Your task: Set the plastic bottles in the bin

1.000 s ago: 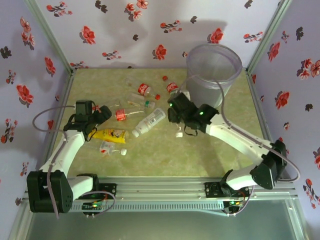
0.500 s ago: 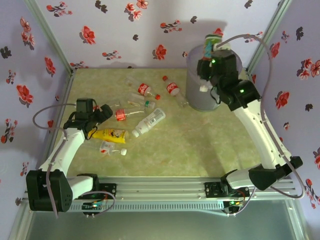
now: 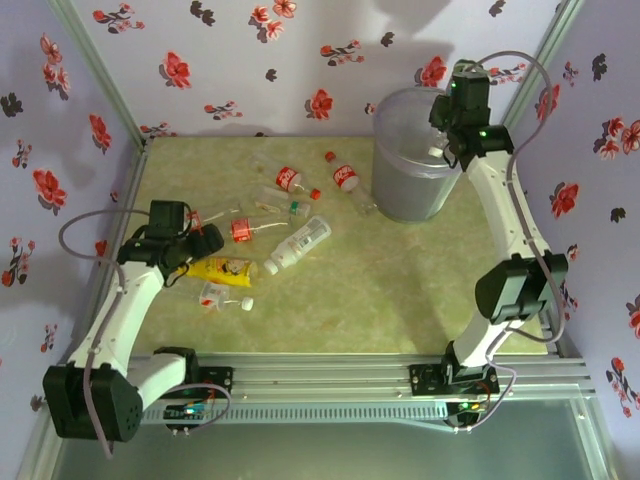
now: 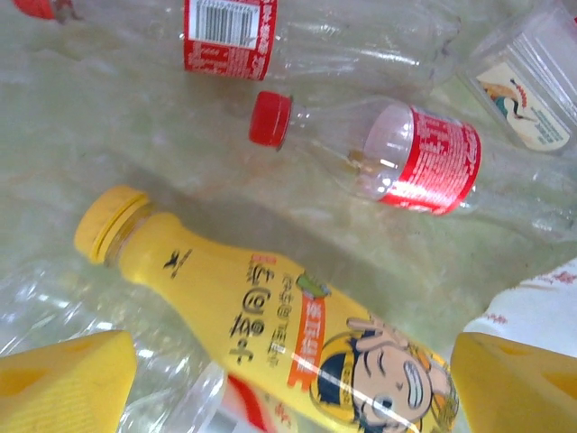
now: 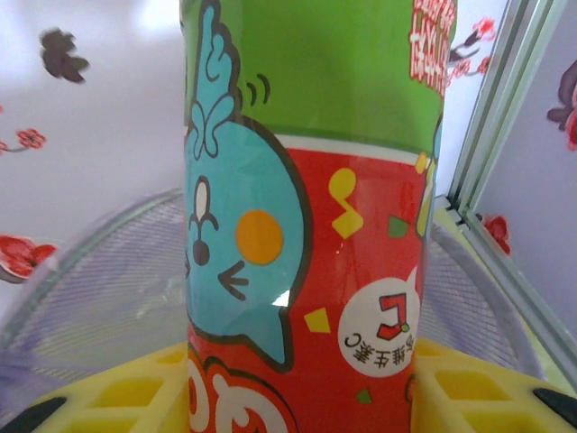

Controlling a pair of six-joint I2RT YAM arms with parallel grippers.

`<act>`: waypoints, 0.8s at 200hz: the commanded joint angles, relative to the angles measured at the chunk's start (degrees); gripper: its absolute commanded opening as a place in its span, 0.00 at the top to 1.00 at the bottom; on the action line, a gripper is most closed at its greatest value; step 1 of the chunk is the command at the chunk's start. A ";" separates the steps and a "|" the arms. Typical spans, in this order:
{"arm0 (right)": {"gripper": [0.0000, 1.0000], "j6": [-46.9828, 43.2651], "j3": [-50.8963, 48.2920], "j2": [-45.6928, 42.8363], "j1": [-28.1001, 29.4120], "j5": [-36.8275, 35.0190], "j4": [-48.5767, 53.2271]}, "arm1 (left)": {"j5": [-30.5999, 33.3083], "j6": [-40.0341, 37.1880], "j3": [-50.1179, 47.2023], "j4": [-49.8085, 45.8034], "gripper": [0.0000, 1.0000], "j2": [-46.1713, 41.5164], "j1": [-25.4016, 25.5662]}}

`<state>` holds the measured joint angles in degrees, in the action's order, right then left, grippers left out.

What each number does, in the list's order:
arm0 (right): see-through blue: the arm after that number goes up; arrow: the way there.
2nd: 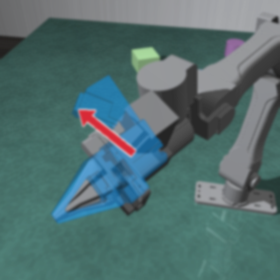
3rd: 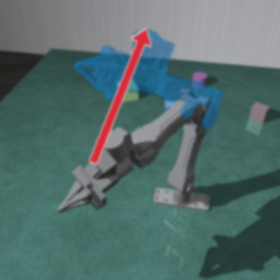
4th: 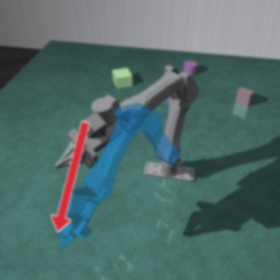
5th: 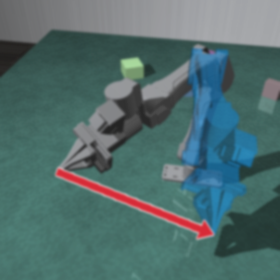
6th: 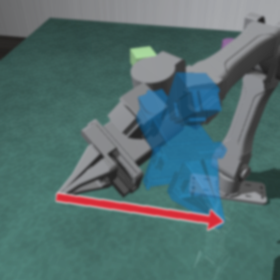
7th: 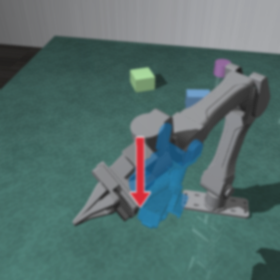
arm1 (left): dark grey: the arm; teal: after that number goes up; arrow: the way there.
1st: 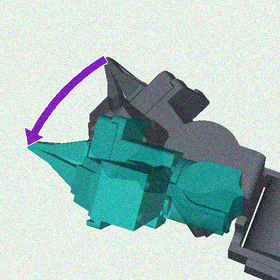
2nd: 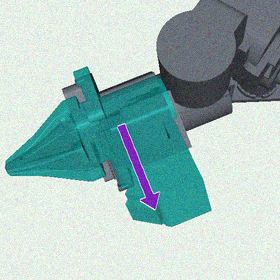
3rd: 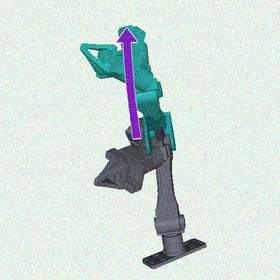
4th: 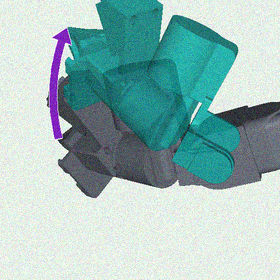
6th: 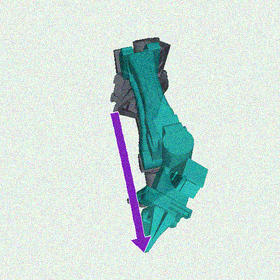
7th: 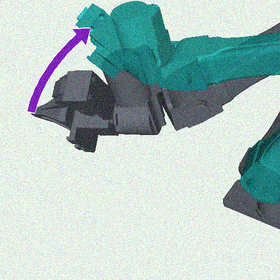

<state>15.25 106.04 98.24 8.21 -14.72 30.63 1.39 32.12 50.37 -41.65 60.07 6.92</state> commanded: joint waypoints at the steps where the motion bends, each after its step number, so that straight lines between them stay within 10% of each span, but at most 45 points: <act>1: 0.58 0.22 1.87 1.48 -0.12 2.72 -1.10 | -0.53 -1.58 2.10 -7.57 0.10 -2.27 0.44; 160: 0.39 -0.10 -3.58 11.04 -0.25 5.32 -2.34 | -7.10 12.65 -7.64 -12.02 0.15 -6.55 0.45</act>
<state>15.42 102.89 108.51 8.14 -10.00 29.78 -4.27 39.33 45.32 -54.65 54.89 7.14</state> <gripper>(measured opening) 0.574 0.853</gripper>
